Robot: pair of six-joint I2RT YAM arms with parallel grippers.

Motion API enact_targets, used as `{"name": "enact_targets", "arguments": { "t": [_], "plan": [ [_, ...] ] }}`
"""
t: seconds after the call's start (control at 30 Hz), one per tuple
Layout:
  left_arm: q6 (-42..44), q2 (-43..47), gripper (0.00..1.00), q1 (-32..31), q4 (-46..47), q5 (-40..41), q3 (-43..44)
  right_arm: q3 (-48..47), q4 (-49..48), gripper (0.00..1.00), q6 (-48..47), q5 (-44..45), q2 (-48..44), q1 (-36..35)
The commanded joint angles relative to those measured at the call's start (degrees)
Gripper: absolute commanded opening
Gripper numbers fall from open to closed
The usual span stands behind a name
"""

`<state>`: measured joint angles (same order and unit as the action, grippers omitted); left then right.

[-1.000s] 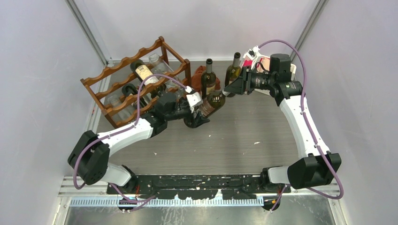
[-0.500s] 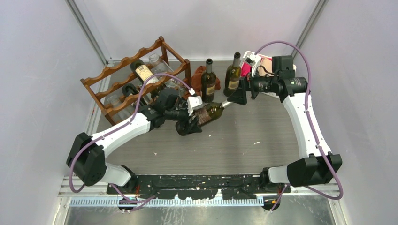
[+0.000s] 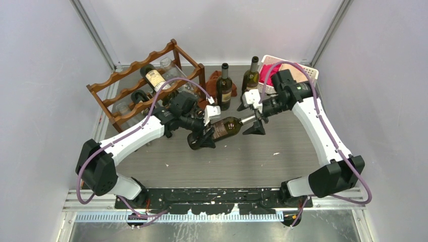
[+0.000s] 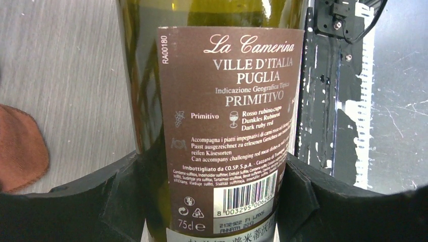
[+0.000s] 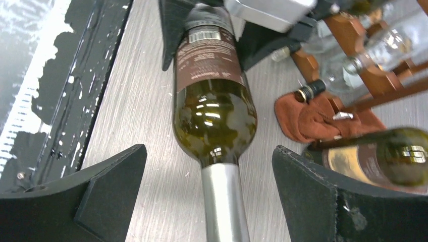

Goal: Put the wine bottle on the wine rack
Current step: Pick up the wine bottle from the center of the board.

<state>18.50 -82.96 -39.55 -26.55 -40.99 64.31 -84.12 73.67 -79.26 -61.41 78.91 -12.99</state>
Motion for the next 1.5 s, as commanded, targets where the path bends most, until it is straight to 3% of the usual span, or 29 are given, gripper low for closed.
{"name": "enact_targets", "arguments": {
  "t": [0.0, 0.1, 0.33, 0.6, 0.7, 0.83, 0.9, 1.0, 1.03, 1.07, 1.17, 1.2, 1.33, 1.47],
  "plan": [
    [1.7, 1.2, 0.00, -0.9, 0.5, -2.4, 4.1, -1.1, 2.8, 1.00, -10.3, 3.3, 0.6, -4.4],
    [1.9, 1.6, 0.00, -1.1, 0.4, -2.0, 4.1, -0.1, 1.4, 1.00, -8.9, 6.2, 0.8, -6.8],
    [2.1, 1.3, 0.00, -1.5, 0.3, -2.4, 4.3, 7.5, -18.1, 1.00, 7.3, 15.4, -1.9, -12.7],
    [2.6, 1.3, 0.00, -1.7, 0.2, -2.6, 4.3, 8.3, -18.8, 0.98, 6.9, 16.2, -1.5, -14.2],
    [2.8, 1.3, 0.00, -1.7, 0.2, -2.8, 4.3, 7.9, -18.0, 0.92, 6.4, 16.3, -1.3, -14.3],
    [3.4, 1.3, 0.00, -1.7, -0.1, -2.7, 4.2, 6.0, -13.4, 0.75, 3.6, 16.0, -0.5, -14.3],
    [3.8, 1.3, 0.00, -1.7, -0.1, -2.6, 4.1, 5.3, -11.8, 0.46, 3.1, 15.3, -0.2, -14.3],
    [4.3, 1.1, 0.01, -1.7, -0.5, -2.5, 4.0, 4.9, -11.3, 0.20, 3.2, 14.9, -0.7, -14.2],
    [4.3, 1.0, 0.06, -1.7, -0.7, -2.3, 4.1, 5.0, -11.4, 0.15, 3.5, 14.8, -0.9, -14.2],
    [4.2, 0.9, 0.18, -1.7, -1.0, -1.9, 4.2, 5.0, -12.0, 0.10, 4.3, 14.8, -1.2, -14.2],
    [2.6, 1.7, 0.80, -1.7, -0.1, 1.1, 3.5, 5.7, -14.3, 0.02, 7.8, 14.7, -2.2, -14.0],
    [2.5, 2.5, 0.96, -1.7, 0.9, 1.9, 2.8, 5.9, -15.0, 0.01, 8.9, 14.8, -2.5, -14.0],
    [2.1, 6.5, 1.00, -1.7, 5.0, 3.9, -0.8, 7.1, -17.3, 0.01, 14.1, 14.5, -3.8, -12.7],
    [2.6, 8.9, 1.00, -1.7, 3.3, 4.3, -1.8, 9.1, -19.4, 0.01, 17.8, 14.0, -5.5, -10.6]
  ]
}}
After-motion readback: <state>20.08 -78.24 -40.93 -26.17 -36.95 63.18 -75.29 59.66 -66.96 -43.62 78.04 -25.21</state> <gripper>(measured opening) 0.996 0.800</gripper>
